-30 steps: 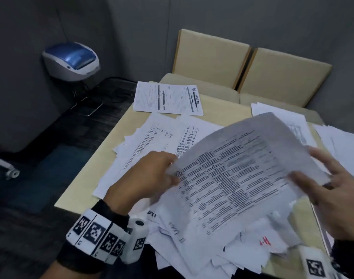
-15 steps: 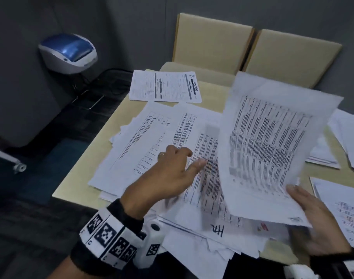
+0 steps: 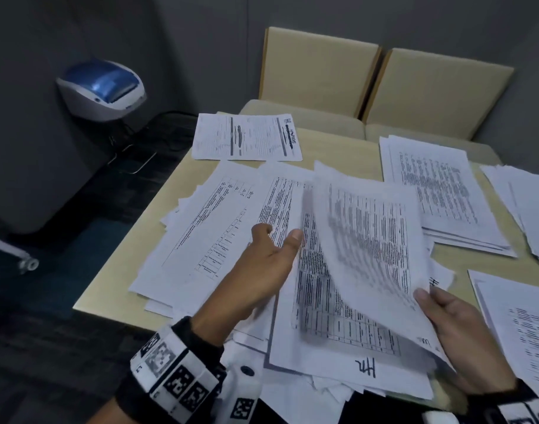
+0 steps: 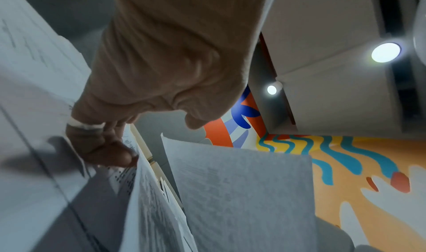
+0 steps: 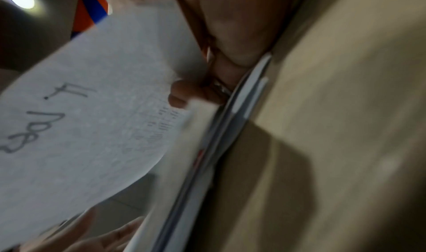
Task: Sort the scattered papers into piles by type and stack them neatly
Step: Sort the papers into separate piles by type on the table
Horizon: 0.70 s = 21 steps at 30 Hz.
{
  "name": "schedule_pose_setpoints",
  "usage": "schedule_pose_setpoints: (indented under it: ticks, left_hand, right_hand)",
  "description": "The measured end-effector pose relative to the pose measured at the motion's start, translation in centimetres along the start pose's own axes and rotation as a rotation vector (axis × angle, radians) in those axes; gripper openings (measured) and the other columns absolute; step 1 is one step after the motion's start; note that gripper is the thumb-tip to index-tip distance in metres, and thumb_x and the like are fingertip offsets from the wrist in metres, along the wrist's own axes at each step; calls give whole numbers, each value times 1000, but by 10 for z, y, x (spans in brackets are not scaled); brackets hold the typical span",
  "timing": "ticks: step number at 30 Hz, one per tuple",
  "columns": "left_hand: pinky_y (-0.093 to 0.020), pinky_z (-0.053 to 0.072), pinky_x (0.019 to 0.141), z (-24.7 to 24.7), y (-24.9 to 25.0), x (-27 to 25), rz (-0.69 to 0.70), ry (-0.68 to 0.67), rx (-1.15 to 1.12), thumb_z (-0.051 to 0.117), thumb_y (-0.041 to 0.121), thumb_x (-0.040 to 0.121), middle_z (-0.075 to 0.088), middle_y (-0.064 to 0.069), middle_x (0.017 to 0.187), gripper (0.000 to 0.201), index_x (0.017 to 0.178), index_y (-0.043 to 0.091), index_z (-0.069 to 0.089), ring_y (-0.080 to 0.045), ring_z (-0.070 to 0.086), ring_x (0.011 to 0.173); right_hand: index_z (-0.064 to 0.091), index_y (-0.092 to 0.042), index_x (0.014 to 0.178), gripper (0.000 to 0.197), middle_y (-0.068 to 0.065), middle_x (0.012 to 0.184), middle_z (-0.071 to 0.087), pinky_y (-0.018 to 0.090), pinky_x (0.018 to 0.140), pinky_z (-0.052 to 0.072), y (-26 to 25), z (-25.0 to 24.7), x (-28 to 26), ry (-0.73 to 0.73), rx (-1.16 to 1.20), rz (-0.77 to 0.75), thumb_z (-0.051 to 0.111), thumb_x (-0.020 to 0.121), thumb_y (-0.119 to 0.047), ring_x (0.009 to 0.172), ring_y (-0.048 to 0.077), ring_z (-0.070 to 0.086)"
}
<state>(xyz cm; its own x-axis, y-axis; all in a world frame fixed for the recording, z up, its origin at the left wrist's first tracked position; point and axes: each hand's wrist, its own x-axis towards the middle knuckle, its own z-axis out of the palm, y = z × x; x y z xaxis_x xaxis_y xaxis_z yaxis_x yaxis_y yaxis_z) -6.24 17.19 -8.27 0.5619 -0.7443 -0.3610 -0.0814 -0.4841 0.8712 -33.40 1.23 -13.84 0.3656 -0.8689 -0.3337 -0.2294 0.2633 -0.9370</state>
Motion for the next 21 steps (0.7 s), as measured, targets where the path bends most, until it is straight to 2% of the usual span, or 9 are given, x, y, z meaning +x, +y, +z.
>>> schedule_pose_setpoints:
  ticks: [2,5,8,10,12,14,16,18,21]
  left_hand:
    - [-46,51,104,1,0,2,-53,11,-104,36,89,86,60,-19,138,84,148,33,29,-36,65,118]
    - [-36,50,89,2,2,0,-73,9,-117,43,84,88,61,-14,136,81,146,28,34,-30,65,119]
    - [-29,54,82,3,-1,-5,54,48,-24,72,53,92,72,3,105,56,135,26,46,-7,68,93]
    - [-35,61,80,6,-5,-3,134,67,-44,76,30,94,75,3,94,35,123,23,60,-10,71,79]
    - [-40,62,87,6,-4,-2,191,56,-119,73,19,96,78,3,97,22,117,23,67,-15,74,85]
    - [-37,59,95,3,0,-3,253,15,-187,67,13,100,77,4,106,20,117,22,68,-14,74,96]
    - [-37,55,103,2,3,-5,313,-54,-236,62,9,103,75,2,116,23,121,21,66,-17,72,109]
    - [-42,51,111,2,5,-5,343,-118,-315,59,3,103,71,-5,125,28,127,15,63,-24,67,120]
    - [-48,48,113,3,5,-4,338,-170,-522,59,-5,100,63,-23,133,37,135,7,57,-30,64,120]
  right_hand:
    - [62,-14,137,74,3,120,78,59,102,53,-4,5,-2,-2,-31,-15,82,79,-57,114,26,73]
    - [72,-11,117,32,5,106,81,51,87,57,-11,15,-9,-24,-76,-65,66,94,-32,101,28,77]
    - [75,-11,107,20,4,98,82,37,82,60,-12,22,-14,-24,-145,-122,65,97,-25,93,22,78]
    - [76,-11,99,15,6,94,82,20,76,58,-10,25,-17,15,-157,-188,71,92,-23,83,12,77]
    - [74,-11,100,29,9,94,80,11,72,55,-11,26,-16,91,-146,-267,76,77,-28,79,8,73]
    - [68,-13,116,47,13,109,74,8,76,55,-16,24,-15,126,-139,-325,78,74,-32,91,12,70]
    - [60,-18,132,77,9,123,71,16,88,57,-21,22,-13,95,-89,-321,88,68,-52,105,17,69]
    - [55,-19,141,118,6,121,75,30,96,56,-26,23,-13,79,9,-255,91,45,-77,107,19,74]
    - [59,-24,140,114,7,120,76,33,95,56,-25,25,-13,126,90,-178,86,46,-82,110,23,74]
